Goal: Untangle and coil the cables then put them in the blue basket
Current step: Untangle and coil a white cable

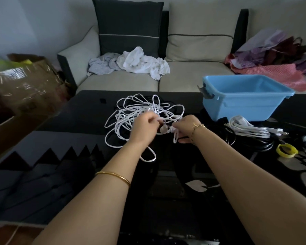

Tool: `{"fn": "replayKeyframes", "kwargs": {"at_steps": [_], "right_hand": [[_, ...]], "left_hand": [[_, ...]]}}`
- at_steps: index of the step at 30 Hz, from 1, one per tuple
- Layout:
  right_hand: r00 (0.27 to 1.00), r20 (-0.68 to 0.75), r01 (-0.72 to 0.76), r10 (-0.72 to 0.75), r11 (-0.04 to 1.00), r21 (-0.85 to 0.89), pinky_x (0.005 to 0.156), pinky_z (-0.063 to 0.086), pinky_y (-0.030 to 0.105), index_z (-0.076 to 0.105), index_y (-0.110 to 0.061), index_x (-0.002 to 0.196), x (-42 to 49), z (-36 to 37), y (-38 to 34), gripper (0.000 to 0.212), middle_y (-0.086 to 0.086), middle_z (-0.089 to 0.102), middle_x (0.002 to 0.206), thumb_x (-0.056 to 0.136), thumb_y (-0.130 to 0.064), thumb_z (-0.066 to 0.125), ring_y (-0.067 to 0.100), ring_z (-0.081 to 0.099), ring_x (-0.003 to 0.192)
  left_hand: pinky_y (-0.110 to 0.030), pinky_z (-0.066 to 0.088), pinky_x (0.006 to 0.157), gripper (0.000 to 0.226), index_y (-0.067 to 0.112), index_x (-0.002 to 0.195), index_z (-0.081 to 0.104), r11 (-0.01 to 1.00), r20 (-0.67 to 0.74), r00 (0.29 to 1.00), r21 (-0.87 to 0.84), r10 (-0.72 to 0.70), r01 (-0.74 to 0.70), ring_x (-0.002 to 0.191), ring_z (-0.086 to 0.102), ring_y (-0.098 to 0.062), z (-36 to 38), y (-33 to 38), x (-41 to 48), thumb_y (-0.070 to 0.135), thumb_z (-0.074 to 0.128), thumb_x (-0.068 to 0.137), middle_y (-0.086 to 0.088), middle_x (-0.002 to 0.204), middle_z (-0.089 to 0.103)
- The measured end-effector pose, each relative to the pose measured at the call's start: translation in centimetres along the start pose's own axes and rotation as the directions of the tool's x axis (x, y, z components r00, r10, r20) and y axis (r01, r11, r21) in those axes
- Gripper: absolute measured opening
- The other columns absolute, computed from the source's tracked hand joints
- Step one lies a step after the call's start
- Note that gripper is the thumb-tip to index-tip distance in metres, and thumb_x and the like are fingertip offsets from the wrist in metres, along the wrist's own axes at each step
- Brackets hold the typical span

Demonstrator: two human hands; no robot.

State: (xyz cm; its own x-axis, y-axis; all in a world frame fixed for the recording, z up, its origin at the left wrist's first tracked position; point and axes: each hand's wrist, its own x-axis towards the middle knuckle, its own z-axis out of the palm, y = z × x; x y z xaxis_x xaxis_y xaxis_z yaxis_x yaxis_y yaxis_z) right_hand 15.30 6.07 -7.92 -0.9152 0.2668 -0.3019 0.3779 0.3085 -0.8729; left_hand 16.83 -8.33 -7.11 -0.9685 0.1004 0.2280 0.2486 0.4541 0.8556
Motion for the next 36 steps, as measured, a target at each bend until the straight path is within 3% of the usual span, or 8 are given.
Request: {"fn": "replayKeyframes", "kwargs": {"at_steps": [5,9,13,16,21,26,32,36], "right_hand": [[0.935,-0.266,0.166,-0.235,0.952,-0.256,0.079,0.046,0.029,0.060,-0.013,0.106,-0.3,-0.9,-0.4,0.023,0.010,0.058,0.104,0.085,-0.009,0.052,0.027,0.057,0.096],[0.920,0.045,0.388,-0.388,0.922,0.020,0.072,0.052,0.034,0.059,-0.017,0.114,-3.6,-0.2,-2.5,0.046,0.012,0.059,0.111,0.079,0.010,0.046,0.019,0.056,0.082],[0.901,0.317,0.201,-0.298,0.931,0.304,0.076,0.056,0.040,0.061,-0.023,0.101,-6.3,-0.7,-4.0,0.038,0.006,0.061,0.103,0.083,0.005,0.041,0.021,0.064,0.090],[0.906,0.390,0.106,-0.166,0.979,0.172,0.064,0.057,0.037,0.057,-0.017,0.113,-7.6,-2.0,-4.2,0.024,0.013,0.060,0.101,0.094,-0.014,0.043,0.025,0.066,0.077],[0.802,0.590,-0.207,-0.093,0.883,0.421,0.052,0.057,0.037,0.044,-0.009,0.125,-8.7,-3.9,-3.8,0.070,0.025,0.069,0.085,0.092,-0.066,0.020,0.032,0.070,0.068],[0.859,0.492,-0.279,-0.145,0.672,0.686,0.060,0.059,0.038,0.056,-0.003,0.090,-9.8,-4.6,-4.2,0.033,0.017,0.068,0.078,0.098,-0.032,0.044,0.028,0.070,0.067],[0.983,-0.068,0.181,-0.171,0.830,0.528,0.065,0.057,0.036,0.048,-0.014,0.082,-8.2,-5.9,-3.1,0.028,0.009,0.054,0.075,0.088,0.011,0.037,0.019,0.060,0.061],[0.918,0.216,0.270,-0.334,0.922,0.277,0.035,0.022,0.013,0.037,-0.013,0.074,-9.5,-7.2,-3.3,0.028,0.012,0.049,0.062,0.086,0.011,0.028,0.008,0.025,0.032]], "left_hand": [[-0.024,0.041,0.058,0.026,0.023,0.077,0.065,0.919,-0.303,0.951,-0.388,-0.053,-0.073,0.055,0.047,-0.008,-3.7,3.1,-0.2,0.003,0.055,0.089,0.009,0.061,0.054],[-0.019,0.037,0.045,0.024,0.013,0.084,0.067,0.848,-0.288,0.957,-0.514,-0.030,-0.128,0.047,0.043,-0.006,-5.2,6.4,-0.3,-0.003,0.050,0.088,0.003,0.060,0.053],[-0.018,0.041,0.047,0.023,0.011,0.083,0.066,0.859,-0.318,0.948,-0.481,0.015,-0.175,0.048,0.047,-0.003,-5.8,8.1,-0.7,-0.005,0.051,0.087,0.003,0.071,0.061],[-0.016,0.044,0.050,0.027,0.012,0.088,0.070,0.915,-0.355,0.934,-0.361,0.044,-0.181,0.048,0.050,0.001,-6.1,7.9,-0.7,-0.005,0.049,0.087,0.004,0.072,0.062],[-0.017,0.043,0.057,0.026,0.012,0.097,0.072,0.976,-0.327,0.941,-0.160,0.088,-0.146,0.049,0.054,0.003,-4.5,7.7,-1.0,0.002,0.051,0.087,0.004,0.071,0.064],[-0.018,0.051,0.068,0.022,0.013,0.095,0.075,0.978,-0.098,0.973,0.017,0.209,-0.209,0.073,0.063,-0.002,-2.1,9.2,-3.1,0.005,0.055,0.088,0.003,0.087,0.072],[-0.025,0.057,0.054,0.029,0.013,0.092,0.071,0.978,0.182,0.973,-0.125,-0.141,0.165,0.089,0.066,-0.013,-1.8,9.6,-4.3,-0.003,0.046,0.089,-0.004,0.102,0.068],[-0.021,0.046,0.092,0.051,0.017,0.134,0.052,0.992,0.014,0.994,0.071,0.108,-0.108,0.110,0.059,-0.012,-1.9,9.0,-3.7,0.000,0.052,0.086,-0.001,0.135,0.054]]}}
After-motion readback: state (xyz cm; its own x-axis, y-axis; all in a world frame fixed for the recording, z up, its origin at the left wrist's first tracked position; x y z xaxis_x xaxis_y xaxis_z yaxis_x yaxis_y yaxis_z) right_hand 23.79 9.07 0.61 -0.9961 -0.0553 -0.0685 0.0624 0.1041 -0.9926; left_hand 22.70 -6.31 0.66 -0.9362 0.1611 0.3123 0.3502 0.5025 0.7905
